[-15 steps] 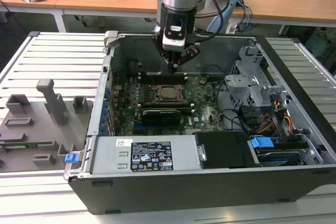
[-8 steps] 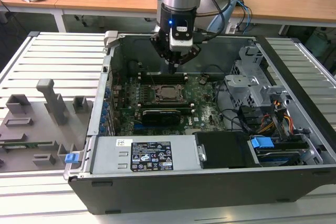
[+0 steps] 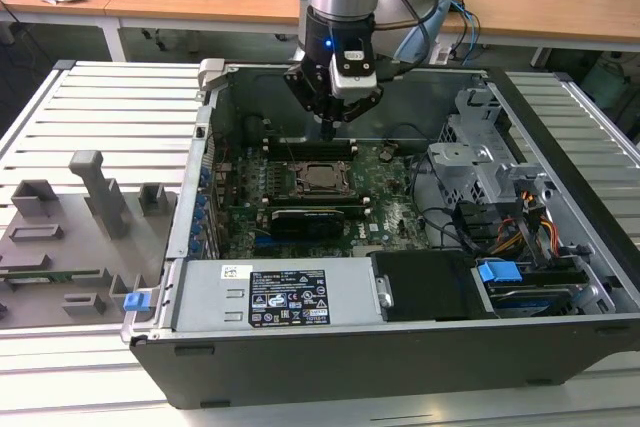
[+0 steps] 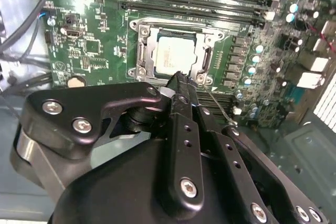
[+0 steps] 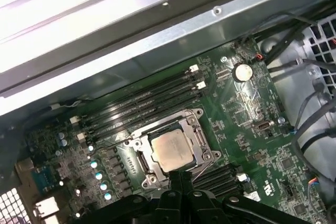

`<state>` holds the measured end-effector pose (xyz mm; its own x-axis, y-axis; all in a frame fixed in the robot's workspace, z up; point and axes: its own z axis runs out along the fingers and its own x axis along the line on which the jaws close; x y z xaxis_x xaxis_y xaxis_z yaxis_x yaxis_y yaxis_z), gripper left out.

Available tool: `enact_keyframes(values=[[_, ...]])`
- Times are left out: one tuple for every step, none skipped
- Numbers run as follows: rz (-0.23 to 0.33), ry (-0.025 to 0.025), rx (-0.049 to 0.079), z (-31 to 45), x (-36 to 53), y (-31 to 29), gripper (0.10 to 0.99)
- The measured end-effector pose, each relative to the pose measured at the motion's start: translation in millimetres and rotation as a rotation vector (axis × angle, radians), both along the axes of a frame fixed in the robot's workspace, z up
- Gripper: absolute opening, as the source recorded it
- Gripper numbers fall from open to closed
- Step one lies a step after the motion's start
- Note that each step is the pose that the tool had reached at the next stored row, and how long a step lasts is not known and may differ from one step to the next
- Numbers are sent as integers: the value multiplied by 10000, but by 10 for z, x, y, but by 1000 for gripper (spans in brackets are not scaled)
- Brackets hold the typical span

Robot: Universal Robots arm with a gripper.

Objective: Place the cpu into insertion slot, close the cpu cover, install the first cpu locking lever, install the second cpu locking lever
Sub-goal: 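Install the first cpu locking lever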

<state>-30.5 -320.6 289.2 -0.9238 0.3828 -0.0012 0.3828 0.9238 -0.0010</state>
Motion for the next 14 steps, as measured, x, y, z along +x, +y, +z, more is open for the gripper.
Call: enact_keyframes(values=[[182,0,0,0,0,0,106],[359,0,0,0,0,0,106],[592,0,0,0,0,0,106],[719,0,0,0,0,0,106],[883,0,0,0,0,0,106],[1021,0,0,0,0,0,106],[1115,0,0,0,0,0,106],[1209,0,0,0,0,0,106],[1299,0,0,0,0,0,106],[1406,0,0,0,0,0,106],[1543,0,0,0,0,0,106],[1619,0,0,0,0,0,106],[1700,0,0,0,0,0,106],[1785,0,0,0,0,0,106]])
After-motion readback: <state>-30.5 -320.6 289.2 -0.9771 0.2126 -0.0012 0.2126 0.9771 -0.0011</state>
